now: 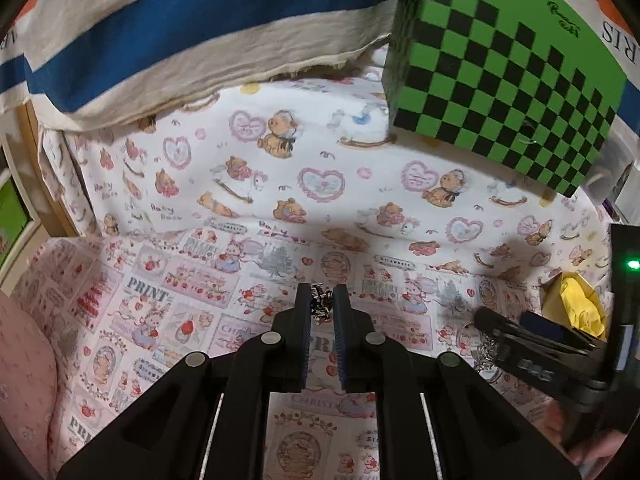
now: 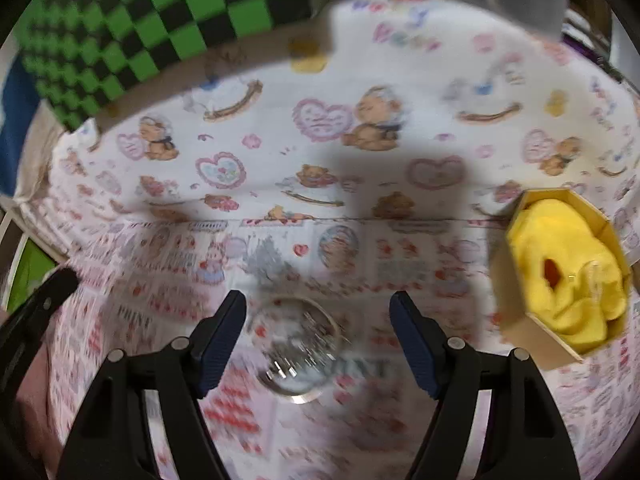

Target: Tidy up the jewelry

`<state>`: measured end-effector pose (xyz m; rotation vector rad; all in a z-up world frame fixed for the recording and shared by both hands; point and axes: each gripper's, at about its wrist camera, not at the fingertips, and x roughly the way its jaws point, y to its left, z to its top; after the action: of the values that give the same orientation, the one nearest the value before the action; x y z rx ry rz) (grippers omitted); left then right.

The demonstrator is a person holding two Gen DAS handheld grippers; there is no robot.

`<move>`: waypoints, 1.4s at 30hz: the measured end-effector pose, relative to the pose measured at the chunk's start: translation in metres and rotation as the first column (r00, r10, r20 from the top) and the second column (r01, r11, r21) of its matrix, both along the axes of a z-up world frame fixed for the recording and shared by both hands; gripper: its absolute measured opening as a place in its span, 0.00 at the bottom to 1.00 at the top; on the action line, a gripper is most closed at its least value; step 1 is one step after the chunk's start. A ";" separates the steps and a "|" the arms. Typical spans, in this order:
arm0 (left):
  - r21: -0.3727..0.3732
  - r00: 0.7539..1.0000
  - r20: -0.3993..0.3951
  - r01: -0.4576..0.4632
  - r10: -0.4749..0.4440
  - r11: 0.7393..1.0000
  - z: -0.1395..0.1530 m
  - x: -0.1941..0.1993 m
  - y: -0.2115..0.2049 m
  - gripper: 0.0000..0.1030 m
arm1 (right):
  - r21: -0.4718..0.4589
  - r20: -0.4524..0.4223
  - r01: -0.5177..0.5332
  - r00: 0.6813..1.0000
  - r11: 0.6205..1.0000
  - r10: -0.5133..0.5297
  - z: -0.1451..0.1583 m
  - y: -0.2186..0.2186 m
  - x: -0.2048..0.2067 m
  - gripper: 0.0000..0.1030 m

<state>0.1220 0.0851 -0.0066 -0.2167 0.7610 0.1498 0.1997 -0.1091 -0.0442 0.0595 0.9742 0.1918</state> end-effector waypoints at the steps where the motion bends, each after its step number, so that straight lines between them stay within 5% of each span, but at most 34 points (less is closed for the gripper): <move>1: 0.005 1.000 -0.002 -0.003 0.003 1.000 -0.001 0.001 0.001 0.10 | -0.030 0.009 -0.001 1.000 1.000 0.001 -0.002 0.007 0.002 0.70; 7: 0.002 1.000 -0.026 -0.012 0.012 1.000 -0.003 0.002 0.001 0.10 | -0.225 0.013 -0.015 1.000 0.974 0.018 -0.020 0.031 0.005 0.70; 15: 0.011 1.000 -0.012 -0.003 0.003 1.000 0.002 -0.003 -0.004 0.10 | -0.265 -0.044 -0.067 0.997 0.962 0.058 -0.017 0.008 -0.021 0.70; 22: 0.005 1.000 0.004 -0.017 0.017 1.000 0.007 -0.006 0.000 0.10 | -0.178 -0.132 -0.083 0.989 0.980 0.060 -0.024 -0.033 -0.052 0.70; 42: 0.013 1.000 0.008 -0.004 0.003 1.000 0.009 -0.007 -0.004 0.10 | -0.130 -0.051 -0.046 0.998 0.990 0.040 -0.019 -0.035 -0.054 0.64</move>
<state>0.1149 0.0815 0.0025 -0.2066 0.7515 0.1569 0.1454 -0.1446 -0.0635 -0.0779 1.0344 0.1659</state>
